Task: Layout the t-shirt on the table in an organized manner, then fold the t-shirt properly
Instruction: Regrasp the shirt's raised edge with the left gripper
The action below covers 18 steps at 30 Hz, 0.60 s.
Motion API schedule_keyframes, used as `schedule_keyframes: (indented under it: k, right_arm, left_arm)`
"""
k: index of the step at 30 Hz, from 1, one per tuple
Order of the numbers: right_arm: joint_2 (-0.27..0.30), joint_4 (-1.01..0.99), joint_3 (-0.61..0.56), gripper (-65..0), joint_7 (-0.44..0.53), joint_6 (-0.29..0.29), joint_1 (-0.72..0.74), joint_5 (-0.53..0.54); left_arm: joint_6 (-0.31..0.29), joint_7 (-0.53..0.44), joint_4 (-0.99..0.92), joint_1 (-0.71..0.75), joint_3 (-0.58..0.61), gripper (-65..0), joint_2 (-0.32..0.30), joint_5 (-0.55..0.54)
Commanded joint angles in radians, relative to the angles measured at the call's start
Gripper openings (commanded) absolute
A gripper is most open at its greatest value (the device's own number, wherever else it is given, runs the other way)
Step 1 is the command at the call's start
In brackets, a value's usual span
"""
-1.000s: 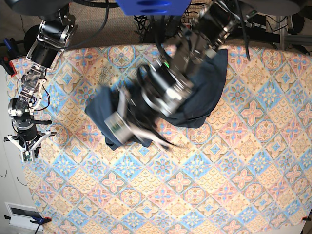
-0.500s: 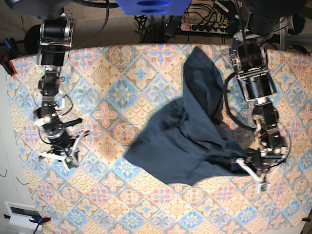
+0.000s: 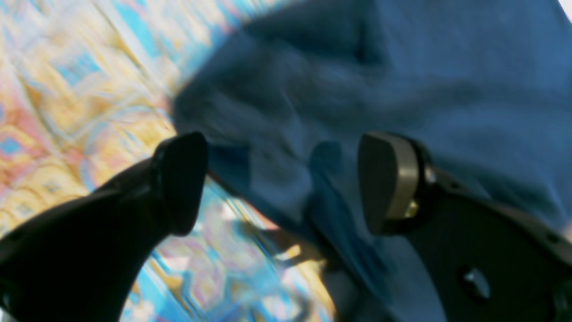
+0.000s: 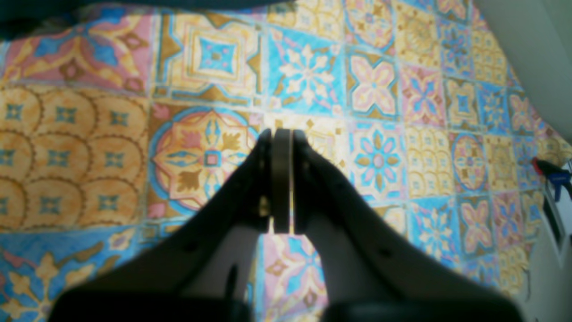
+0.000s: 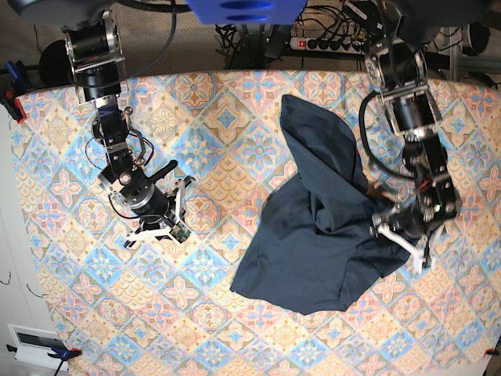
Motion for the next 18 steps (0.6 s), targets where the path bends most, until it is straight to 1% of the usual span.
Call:
schedule_keyframes:
  k: [1,3,5,9,11,13,16,18]
  right_arm:
    - [0.012,0.020,0.008,-63.9,0.024,-0.015,0.030,0.008]
    - [0.012,0.018,0.010,-63.9,0.024,-0.015,0.035,0.008]
    - [0.012,0.009,0.010,-63.9,0.024,-0.015,0.035,0.008]
    - [0.016,0.011,0.011,-63.9,0.024,-0.015,0.035,0.010]
    - [0.016,0.009,0.051,-63.9,0.024,-0.015,0.035,0.010]
    - [0.016,0.018,0.097,-63.9,0.024,-0.015,0.035,0.010]
    - [0.016,0.017,0.119,-63.9,0.024,-0.015,0.033,0.008]
    - [0.016,0.018,0.119,-63.9,0.024,-0.015,0.033,0.008]
  left_arm:
    - [0.000,-0.003,0.097,0.011,0.013,-15.4,-0.012,-0.045]
    - [0.000,0.043,0.292,0.111,0.074,-18.3,-0.012,-0.148]
    - [0.000,0.059,0.441,0.197,0.130,-21.3,-0.015,-0.212]
    - [0.000,0.102,0.603,0.333,0.166,-24.8,-0.015,-0.285]
    - [0.000,0.118,0.614,0.384,0.166,-25.3,-0.012,-0.324]
    - [0.000,0.112,0.612,0.432,0.168,-25.2,-0.012,-0.343]
    - [0.000,0.110,0.612,0.478,0.168,-25.2,-0.008,-0.358]
    - [0.000,0.110,0.609,0.484,0.168,-24.9,0.012,-0.366]
